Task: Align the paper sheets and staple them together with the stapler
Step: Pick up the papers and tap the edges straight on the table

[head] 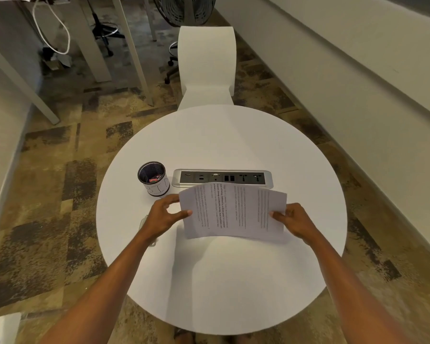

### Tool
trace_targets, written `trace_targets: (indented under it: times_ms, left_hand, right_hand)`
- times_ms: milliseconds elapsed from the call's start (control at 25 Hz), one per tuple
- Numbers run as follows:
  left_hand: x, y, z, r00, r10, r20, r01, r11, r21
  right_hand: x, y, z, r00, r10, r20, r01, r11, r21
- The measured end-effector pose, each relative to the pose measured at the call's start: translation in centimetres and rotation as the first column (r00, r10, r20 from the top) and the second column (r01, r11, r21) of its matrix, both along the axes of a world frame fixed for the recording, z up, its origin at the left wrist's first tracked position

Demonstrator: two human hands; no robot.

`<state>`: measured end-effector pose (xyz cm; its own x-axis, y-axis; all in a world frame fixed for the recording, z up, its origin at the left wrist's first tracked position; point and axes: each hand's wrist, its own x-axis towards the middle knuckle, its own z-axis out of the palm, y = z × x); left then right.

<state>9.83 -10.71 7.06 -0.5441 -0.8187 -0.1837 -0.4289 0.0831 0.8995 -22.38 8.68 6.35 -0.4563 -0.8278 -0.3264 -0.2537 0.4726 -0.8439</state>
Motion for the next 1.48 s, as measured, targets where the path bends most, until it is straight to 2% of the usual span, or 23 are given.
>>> trace_targets:
  times_ms: [80,160,240,360,480,600,680,760,840,880,960,1080,1200,1480]
  left_hand:
    - [-0.4,-0.6,0.7,0.998,0.055,0.001,-0.055,0.998,-0.041]
    - [-1.2,-1.2,2.1,0.998,0.063,0.015,-0.061,0.992,-0.114]
    - [-2.5,-1.4,3.7,0.999,-0.036,0.023,0.039,0.983,-0.178]
    - [-4.8,-0.6,6.1,0.972,-0.234,0.034,0.236,0.956,-0.176]
    - [-6.6,0.5,7.4,0.918,-0.395,-0.041,0.389,0.915,-0.110]
    - [-7.2,1.3,7.7,0.904,-0.391,-0.174,0.398,0.917,0.002]
    - [-7.1,1.5,7.4,0.919,-0.319,-0.232,0.332,0.943,0.019]
    - [-6.8,1.5,6.9,0.933,-0.220,-0.283,0.246,0.968,0.058]
    - [-6.6,1.5,6.3,0.940,-0.120,-0.319,0.166,0.978,0.124]
    - [-6.5,1.5,5.9,0.941,-0.076,-0.331,0.133,0.979,0.152]
    - [-6.4,1.7,5.1,0.939,-0.019,-0.343,0.089,0.978,0.189]
    - [-6.3,1.7,4.2,0.938,-0.036,-0.345,0.107,0.976,0.190]
    - [-5.8,1.1,3.6,0.955,-0.070,-0.288,0.122,0.979,0.166]
    - [-5.9,0.8,2.9,0.964,-0.107,-0.243,0.133,0.987,0.094]
  right_hand:
    - [-0.3,-0.6,1.9,0.998,-0.031,-0.055,0.028,0.998,-0.059]
    - [-0.8,-1.4,4.7,0.988,0.011,-0.153,-0.026,0.995,-0.097]
    - [-1.0,-2.5,8.0,0.957,0.107,-0.270,-0.133,0.988,-0.079]
    - [-0.5,-4.1,12.6,0.879,0.277,-0.389,-0.306,0.952,-0.014]
    - [0.8,-5.4,16.1,0.833,0.416,-0.364,-0.441,0.897,0.015]
    - [1.1,-6.2,17.9,0.833,0.449,-0.323,-0.478,0.878,-0.014]
    - [0.2,-5.8,17.8,0.874,0.399,-0.277,-0.431,0.900,-0.061]
    - [-1.1,-4.3,16.3,0.941,0.267,-0.210,-0.298,0.945,-0.133]
    - [-1.6,-2.7,13.7,0.985,0.174,-0.007,-0.172,0.963,-0.206]
    - [-1.1,-2.2,12.1,0.974,0.191,0.118,-0.162,0.962,-0.219]
    - [1.2,-2.1,9.1,0.934,0.262,0.243,-0.217,0.956,-0.196]
    - [4.2,-3.2,6.3,0.951,0.184,0.246,-0.135,0.970,-0.204]
    - [4.1,-4.0,6.0,0.987,0.082,0.140,-0.050,0.974,-0.220]
    - [2.3,-3.6,5.2,0.992,0.075,0.104,-0.047,0.967,-0.249]
